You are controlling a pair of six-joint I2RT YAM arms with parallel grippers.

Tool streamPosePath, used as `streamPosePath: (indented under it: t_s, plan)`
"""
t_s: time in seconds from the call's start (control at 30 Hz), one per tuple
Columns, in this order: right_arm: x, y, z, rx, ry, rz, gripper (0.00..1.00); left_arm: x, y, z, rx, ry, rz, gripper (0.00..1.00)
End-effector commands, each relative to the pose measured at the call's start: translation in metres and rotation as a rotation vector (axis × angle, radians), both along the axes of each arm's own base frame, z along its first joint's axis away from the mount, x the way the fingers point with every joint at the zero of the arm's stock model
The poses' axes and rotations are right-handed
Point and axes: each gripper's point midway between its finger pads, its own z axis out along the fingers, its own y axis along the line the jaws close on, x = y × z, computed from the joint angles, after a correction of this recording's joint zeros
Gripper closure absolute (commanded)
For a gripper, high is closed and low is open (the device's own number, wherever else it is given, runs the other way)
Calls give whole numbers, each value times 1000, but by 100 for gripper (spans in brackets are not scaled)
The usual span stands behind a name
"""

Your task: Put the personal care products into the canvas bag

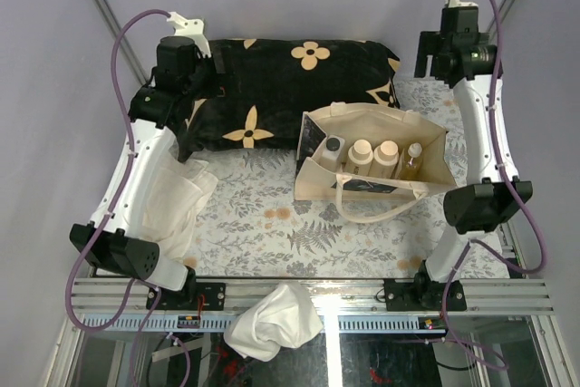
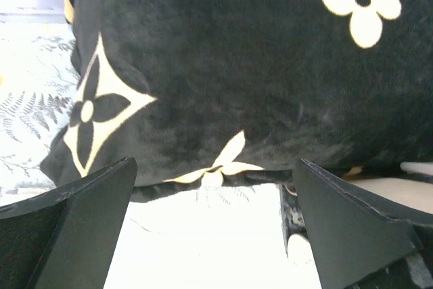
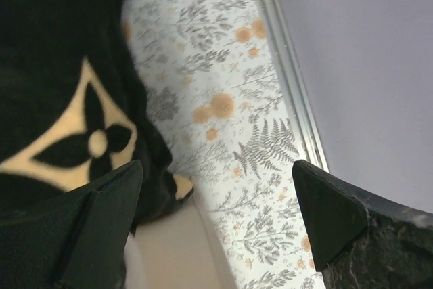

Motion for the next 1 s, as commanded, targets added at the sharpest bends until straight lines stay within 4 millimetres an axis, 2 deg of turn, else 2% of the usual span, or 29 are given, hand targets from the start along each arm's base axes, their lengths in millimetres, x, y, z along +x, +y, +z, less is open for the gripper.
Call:
streamPosePath:
  t_s: [0.0,0.13,0.17,0.47,0.97]
  plan:
    - [7,-37,37,9,-91,-96,1,-6,-6,4,-45,-17,-21,0]
    - [6,-60,28,-11,-75,-156,1,-9,-3,3,-62,-25,1,0]
    - [1,-66,20,-13,-65,-168,1,-11,2,4,-65,-31,31,0]
    - [-8,-66,7,-14,-33,-168,1,-24,22,3,-56,-70,135,0]
    - [-14,-66,7,-21,-30,-164,1,-27,27,1,-70,-67,170,0]
